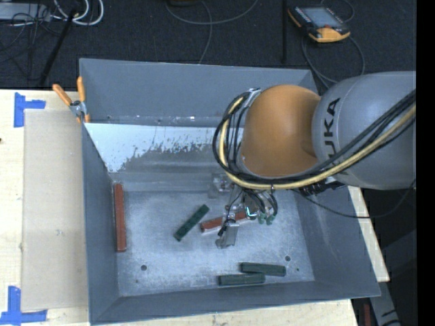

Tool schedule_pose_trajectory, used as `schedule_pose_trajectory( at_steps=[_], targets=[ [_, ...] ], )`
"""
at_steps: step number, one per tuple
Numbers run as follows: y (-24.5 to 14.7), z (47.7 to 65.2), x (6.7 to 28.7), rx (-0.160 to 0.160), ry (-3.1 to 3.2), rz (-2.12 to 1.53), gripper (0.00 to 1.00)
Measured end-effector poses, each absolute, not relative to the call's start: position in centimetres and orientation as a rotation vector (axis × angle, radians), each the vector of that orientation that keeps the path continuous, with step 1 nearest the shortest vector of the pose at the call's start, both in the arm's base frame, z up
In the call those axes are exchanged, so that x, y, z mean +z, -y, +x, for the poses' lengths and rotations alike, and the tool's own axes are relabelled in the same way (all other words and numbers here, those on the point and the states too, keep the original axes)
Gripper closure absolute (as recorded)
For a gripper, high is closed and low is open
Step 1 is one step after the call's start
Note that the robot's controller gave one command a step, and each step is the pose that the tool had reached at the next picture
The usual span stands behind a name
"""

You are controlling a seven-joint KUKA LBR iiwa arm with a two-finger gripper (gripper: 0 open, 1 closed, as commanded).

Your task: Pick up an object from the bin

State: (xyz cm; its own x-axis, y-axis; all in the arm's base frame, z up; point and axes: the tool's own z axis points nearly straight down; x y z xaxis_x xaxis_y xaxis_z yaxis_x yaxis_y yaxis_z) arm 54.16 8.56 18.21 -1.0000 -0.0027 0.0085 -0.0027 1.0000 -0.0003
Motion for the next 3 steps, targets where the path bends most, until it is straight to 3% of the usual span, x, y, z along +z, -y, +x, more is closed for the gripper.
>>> schedule_pose_trajectory(
  at_steps=[1,2,3],
  targets=[
    [-8.7,60.4,6.5,0.000,3.138,0.103,0.00],
    [-10.2,55.9,6.9,-0.001,3.122,0.311,0.00],
    [-10.1,56.0,7.0,-0.001,3.126,0.304,1.00]
  ],
)
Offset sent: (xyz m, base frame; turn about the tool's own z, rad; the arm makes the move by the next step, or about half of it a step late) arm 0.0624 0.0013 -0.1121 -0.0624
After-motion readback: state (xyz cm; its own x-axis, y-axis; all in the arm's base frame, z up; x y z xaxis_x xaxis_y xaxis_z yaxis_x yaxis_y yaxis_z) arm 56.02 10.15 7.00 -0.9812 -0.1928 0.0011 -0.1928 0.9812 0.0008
